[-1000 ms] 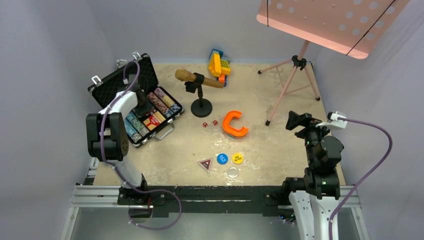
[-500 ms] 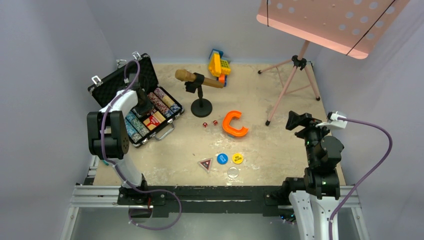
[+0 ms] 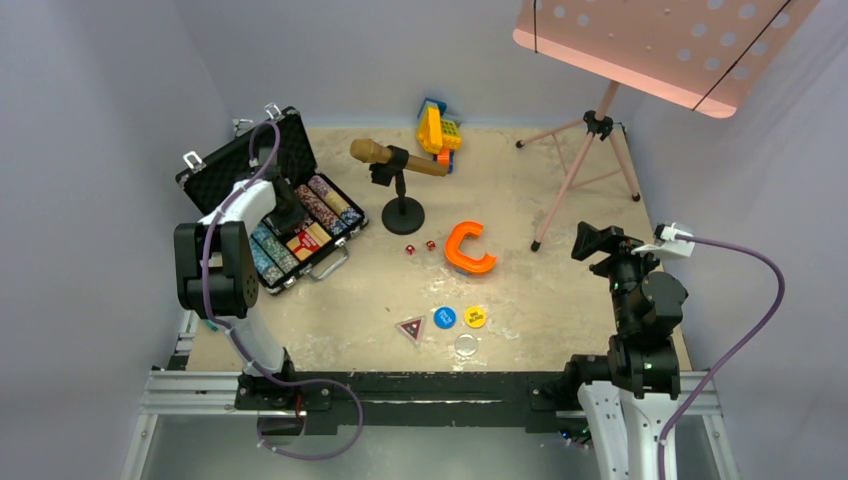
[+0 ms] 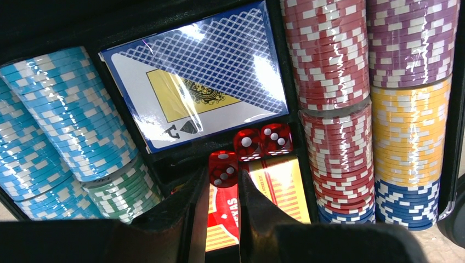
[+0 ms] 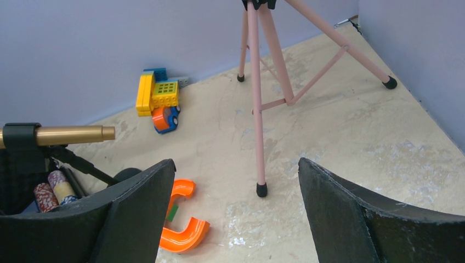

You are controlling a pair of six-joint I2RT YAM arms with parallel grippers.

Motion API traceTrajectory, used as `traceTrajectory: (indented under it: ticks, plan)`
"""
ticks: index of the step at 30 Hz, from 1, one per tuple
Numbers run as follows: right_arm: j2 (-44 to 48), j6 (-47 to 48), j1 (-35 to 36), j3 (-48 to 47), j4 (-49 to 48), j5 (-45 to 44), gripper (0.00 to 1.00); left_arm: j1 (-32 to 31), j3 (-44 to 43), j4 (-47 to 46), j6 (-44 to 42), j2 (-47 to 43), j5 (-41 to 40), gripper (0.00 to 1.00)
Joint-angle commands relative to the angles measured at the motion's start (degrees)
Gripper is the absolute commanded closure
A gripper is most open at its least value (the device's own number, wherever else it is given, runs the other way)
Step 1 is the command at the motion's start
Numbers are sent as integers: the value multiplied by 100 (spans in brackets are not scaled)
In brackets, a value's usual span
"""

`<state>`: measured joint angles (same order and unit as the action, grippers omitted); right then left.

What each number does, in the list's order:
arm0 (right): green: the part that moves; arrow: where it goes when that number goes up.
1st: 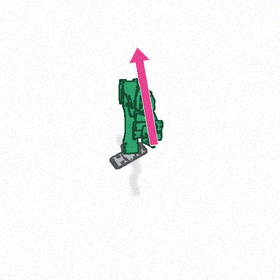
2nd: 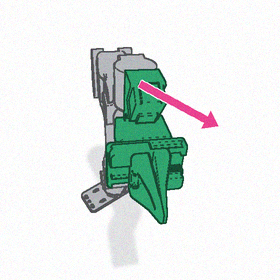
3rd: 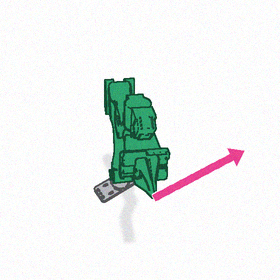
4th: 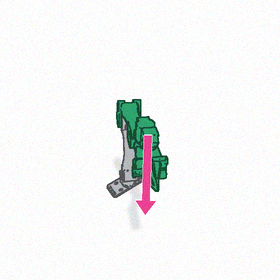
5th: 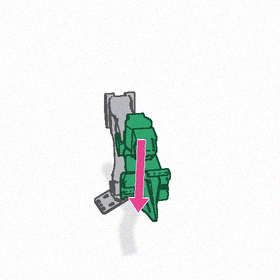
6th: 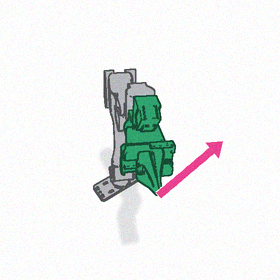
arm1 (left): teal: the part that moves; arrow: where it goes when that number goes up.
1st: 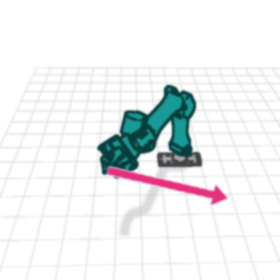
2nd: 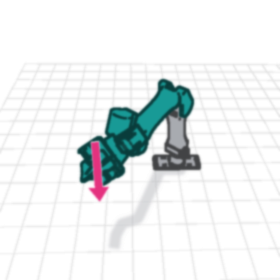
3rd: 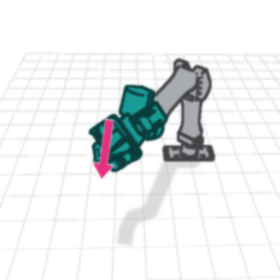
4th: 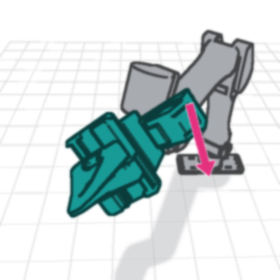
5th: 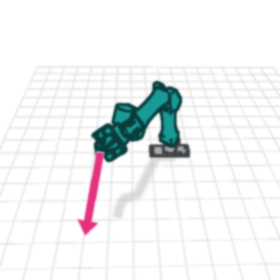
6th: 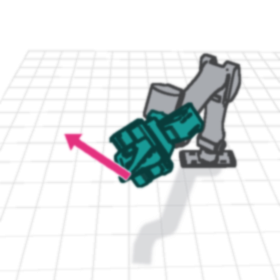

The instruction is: Pack up texas hold em set

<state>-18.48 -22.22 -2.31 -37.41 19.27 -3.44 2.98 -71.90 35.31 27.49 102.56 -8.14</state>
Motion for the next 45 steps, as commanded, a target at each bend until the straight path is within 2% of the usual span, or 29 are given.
traceTrajectory:
  ticks: [1, 9, 16, 23, 33, 45]
  plan:
    - [-6, 33, -24, -126, -151, 28, 13, 36, -194, -34, 60, 53, 164, 100]
    - [-7, 33, -24, -127, -153, 37, 13, 33, -210, -36, 108, 96, 229, 97]
    - [-15, 33, -24, -129, -152, 37, 13, 33, -228, -34, 117, 90, 191, 87]
    - [-15, 33, -24, -126, -152, 37, 13, 35, -241, -25, 108, 97, 176, 74]
    - [-15, 34, -24, -126, -151, 37, 13, 32, -248, -9, 80, 28, 38, 61]
    - [-9, 31, -24, -125, -151, 45, 13, 21, 104, -378, -24, -532, -80, 58]
